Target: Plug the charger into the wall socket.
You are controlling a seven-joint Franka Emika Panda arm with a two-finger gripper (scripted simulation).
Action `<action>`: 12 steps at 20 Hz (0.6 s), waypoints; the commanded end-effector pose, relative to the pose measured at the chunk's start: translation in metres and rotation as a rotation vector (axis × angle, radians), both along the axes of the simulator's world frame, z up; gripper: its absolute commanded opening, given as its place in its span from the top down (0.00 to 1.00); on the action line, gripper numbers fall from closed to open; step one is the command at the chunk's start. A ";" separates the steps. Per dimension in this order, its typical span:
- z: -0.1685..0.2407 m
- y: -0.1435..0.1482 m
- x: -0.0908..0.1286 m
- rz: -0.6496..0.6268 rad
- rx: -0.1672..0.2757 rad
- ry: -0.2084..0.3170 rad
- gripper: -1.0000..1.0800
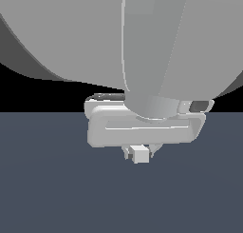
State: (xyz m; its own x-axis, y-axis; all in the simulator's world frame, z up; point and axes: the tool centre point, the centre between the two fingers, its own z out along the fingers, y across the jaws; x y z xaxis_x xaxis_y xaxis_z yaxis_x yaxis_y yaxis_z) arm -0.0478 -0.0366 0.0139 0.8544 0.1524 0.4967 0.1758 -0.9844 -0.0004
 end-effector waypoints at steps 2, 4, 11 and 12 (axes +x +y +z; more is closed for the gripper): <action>0.005 0.002 0.001 -0.013 0.000 -0.001 1.00; 0.010 0.004 0.001 -0.026 0.001 -0.002 1.00; 0.038 0.016 0.003 -0.096 0.003 -0.004 1.00; 0.042 0.018 0.003 -0.108 0.004 -0.004 1.00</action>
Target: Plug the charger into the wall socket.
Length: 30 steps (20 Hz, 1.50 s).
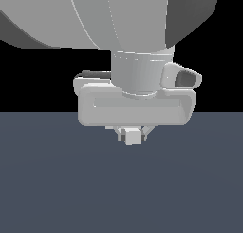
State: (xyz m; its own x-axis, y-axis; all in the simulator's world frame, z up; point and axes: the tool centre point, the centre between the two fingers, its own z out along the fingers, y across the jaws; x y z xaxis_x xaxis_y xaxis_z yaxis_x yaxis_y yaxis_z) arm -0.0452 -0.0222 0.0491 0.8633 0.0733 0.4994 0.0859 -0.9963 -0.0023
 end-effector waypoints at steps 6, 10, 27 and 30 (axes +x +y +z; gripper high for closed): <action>0.033 0.014 0.004 -0.082 0.003 -0.002 1.00; 0.043 0.017 0.006 -0.108 0.002 -0.001 1.00; 0.051 0.020 0.008 -0.131 -0.002 0.002 1.00; 0.051 0.020 0.009 -0.131 -0.002 0.002 1.00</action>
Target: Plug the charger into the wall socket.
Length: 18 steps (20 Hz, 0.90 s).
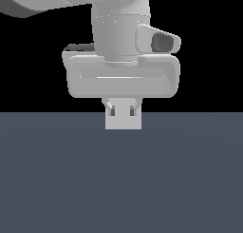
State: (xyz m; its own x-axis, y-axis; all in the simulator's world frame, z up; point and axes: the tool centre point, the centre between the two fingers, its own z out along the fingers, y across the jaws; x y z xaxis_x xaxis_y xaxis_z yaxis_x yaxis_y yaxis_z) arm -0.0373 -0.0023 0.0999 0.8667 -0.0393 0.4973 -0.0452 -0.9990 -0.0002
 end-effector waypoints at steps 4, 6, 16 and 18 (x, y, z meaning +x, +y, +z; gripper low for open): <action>0.000 0.000 0.007 0.001 0.000 0.000 1.00; 0.000 -0.001 0.013 0.001 0.000 0.000 1.00; 0.001 -0.002 0.047 0.002 -0.002 -0.001 1.00; 0.000 -0.002 0.049 0.001 -0.001 -0.001 1.00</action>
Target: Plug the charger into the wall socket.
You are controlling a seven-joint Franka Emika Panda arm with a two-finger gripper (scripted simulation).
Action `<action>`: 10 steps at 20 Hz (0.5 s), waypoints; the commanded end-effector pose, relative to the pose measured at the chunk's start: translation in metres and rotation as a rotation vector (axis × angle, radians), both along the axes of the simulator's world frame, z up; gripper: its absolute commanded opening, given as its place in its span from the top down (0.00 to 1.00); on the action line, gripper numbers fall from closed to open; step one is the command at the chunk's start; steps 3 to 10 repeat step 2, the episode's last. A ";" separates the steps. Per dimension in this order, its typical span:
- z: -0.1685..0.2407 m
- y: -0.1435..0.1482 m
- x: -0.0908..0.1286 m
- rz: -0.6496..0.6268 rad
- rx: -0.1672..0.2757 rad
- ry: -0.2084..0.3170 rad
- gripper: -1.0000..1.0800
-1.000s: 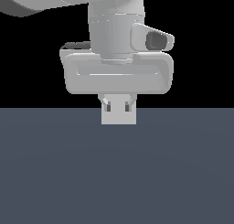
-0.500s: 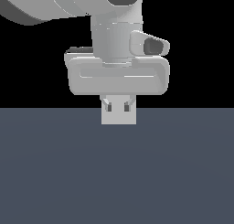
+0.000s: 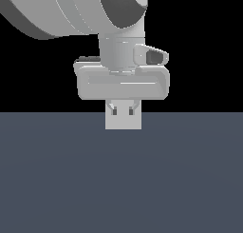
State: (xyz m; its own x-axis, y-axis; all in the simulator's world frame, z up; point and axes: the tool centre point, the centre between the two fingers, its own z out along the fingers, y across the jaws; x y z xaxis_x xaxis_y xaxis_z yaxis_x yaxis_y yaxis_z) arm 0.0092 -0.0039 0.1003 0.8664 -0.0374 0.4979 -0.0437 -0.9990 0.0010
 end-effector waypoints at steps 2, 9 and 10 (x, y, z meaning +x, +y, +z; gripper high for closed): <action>0.000 0.000 0.003 0.000 0.000 0.000 1.00; 0.000 0.000 0.003 0.000 0.000 0.000 1.00; 0.000 0.000 0.003 0.000 0.000 0.000 1.00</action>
